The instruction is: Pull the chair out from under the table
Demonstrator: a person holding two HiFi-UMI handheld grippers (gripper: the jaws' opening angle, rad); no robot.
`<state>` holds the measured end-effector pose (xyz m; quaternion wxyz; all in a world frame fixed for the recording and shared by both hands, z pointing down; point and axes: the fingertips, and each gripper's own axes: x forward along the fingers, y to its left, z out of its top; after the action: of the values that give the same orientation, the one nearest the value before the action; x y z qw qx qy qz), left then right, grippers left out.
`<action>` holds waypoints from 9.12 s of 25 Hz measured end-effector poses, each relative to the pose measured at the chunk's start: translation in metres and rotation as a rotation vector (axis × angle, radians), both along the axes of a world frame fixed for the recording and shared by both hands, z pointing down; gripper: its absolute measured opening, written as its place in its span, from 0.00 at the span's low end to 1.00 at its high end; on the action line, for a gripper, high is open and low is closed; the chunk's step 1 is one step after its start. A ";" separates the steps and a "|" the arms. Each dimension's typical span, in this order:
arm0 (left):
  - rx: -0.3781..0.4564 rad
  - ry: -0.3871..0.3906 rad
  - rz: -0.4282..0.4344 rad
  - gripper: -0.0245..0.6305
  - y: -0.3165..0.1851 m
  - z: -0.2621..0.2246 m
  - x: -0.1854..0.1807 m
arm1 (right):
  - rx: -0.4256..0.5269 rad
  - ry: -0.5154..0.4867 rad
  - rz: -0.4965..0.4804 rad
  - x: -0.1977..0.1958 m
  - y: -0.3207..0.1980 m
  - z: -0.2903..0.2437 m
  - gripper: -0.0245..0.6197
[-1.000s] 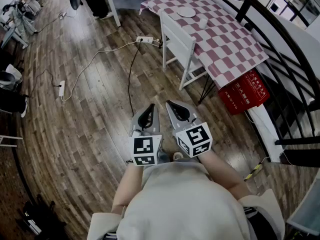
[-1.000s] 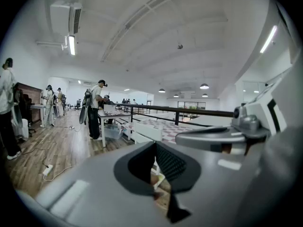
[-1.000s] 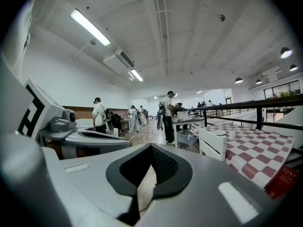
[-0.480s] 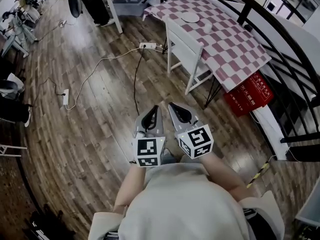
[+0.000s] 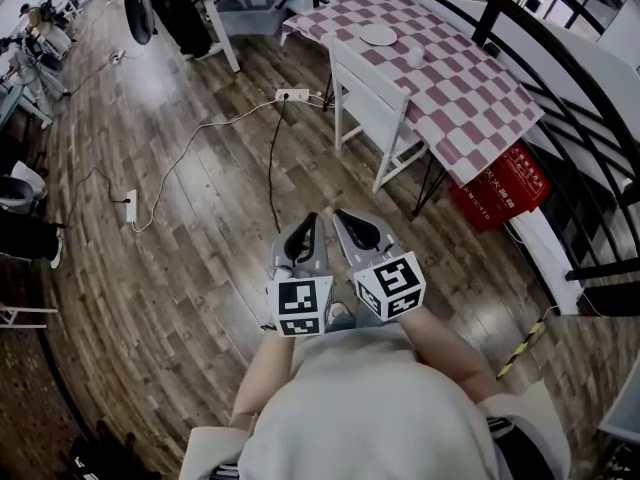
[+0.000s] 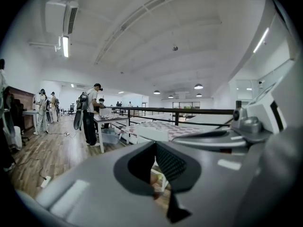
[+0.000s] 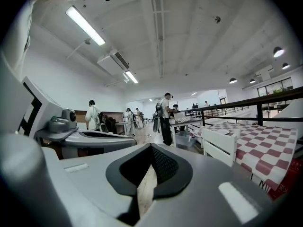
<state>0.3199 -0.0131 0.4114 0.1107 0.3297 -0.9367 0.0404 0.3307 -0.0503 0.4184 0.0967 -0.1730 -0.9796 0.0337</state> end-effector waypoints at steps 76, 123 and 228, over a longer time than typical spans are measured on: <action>-0.033 0.016 0.183 0.05 -0.145 0.015 -0.372 | 0.009 0.086 0.256 -0.338 -0.163 0.031 0.04; -0.114 0.059 0.859 0.05 -0.318 0.041 -0.523 | 0.024 0.165 0.867 -0.458 -0.302 0.042 0.04; -1.218 -0.464 1.952 0.16 -0.328 0.221 -0.449 | 0.534 1.005 0.033 -0.456 -0.294 0.211 0.15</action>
<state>-0.1291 -0.3407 0.6325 -0.0012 0.7856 -0.1107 0.6088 -0.1254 -0.3438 0.6294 0.5906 -0.0901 -0.7904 -0.1353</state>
